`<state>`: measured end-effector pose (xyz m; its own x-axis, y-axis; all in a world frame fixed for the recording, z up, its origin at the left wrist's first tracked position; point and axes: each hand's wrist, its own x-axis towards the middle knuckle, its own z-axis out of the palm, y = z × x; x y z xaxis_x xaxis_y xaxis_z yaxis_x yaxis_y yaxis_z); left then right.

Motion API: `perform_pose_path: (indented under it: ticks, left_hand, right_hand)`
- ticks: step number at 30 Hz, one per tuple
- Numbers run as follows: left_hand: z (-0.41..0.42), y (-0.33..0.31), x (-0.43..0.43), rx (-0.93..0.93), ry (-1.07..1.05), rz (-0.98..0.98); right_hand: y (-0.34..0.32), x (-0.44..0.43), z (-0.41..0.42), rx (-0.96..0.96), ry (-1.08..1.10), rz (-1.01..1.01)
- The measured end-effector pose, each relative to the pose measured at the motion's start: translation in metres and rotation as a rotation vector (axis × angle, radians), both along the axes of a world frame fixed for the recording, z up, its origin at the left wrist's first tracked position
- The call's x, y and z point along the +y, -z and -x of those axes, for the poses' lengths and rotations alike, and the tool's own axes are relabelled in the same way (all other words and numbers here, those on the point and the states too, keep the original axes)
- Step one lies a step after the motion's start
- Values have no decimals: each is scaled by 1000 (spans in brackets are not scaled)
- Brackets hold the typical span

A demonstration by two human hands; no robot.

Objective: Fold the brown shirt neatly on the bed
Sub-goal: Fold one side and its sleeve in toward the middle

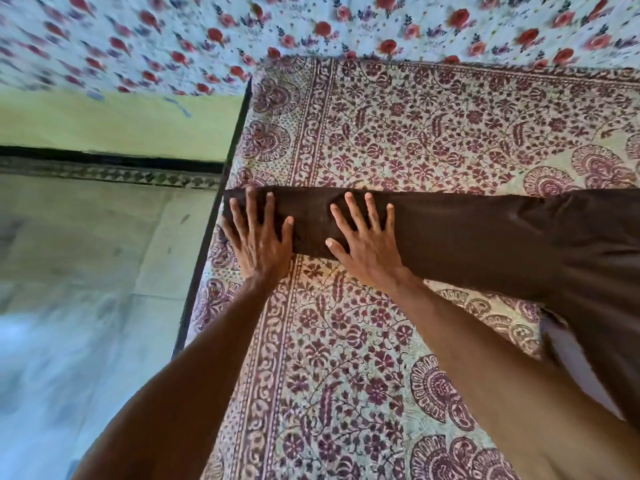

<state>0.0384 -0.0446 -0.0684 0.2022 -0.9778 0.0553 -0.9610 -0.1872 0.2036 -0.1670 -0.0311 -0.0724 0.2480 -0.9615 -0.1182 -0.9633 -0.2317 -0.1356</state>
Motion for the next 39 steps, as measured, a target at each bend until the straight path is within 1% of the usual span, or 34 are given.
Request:
perform_pose_path:
  ticks: [2,3,5,8,11,13,16,18,22,23,25,26,27,28,29,31,32,33,34,36,39]
  left_hand:
    - [-19,-9,-4,165,-242,46]
    - [-18,-13,-8,234,-320,33]
    - [-26,-21,-16,265,-392,-40]
    - [-33,-35,-25,188,-403,-103]
    - [-28,-44,-27,168,-355,-55]
    - [-24,-46,-26,260,-326,-3]
    - [-25,-55,-22,466,-394,18]
    - [-35,-58,-18,521,-473,-7]
    - [-46,-54,-12,511,-473,-89]
    - [-44,-54,-13,480,-486,-77]
    - [-31,-57,-14,324,-501,-1]
    - [-23,-58,-13,251,-469,64]
    - [-12,-60,-11,217,-385,127]
    - [2,-59,-8,220,-246,158]
    - [19,-56,-3,255,-67,149]
    - [55,-45,11,339,284,17]
    - [70,-38,18,345,410,-64]
    - [81,-31,24,316,485,-128]
    - [87,-22,28,264,516,-172]
    - [82,-9,28,140,487,-200]
    - [45,-2,21,51,304,-161]
  right_hand:
    - [2,-5,-23,-5,-38,6]
    - [2,-5,-22,-14,-39,4]
    - [2,-6,-28,-29,-59,-9]
    - [-5,-6,-34,-72,-76,-59]
    - [-15,-4,-33,-230,10,-45]
    - [-17,2,-28,-270,105,-6]
    - [-17,11,-24,-153,115,-40]
    - [-17,14,-22,-119,109,-43]
    - [-17,17,-10,-80,177,-64]
    - [-17,18,-7,-63,161,-71]
    - [-19,18,-2,-53,121,-78]
    - [-22,17,0,-74,111,-76]
    - [-24,16,4,-107,111,-65]
    - [-27,15,8,-140,126,-43]
    - [-29,15,14,-156,162,-13]
    - [-27,18,30,-121,278,29]
    - [-24,20,39,-83,343,17]
    - [-21,23,46,-45,393,-8]
    - [-17,26,52,-17,416,-28]
    - [-11,29,59,6,404,-34]
    - [-7,27,52,8,332,-40]
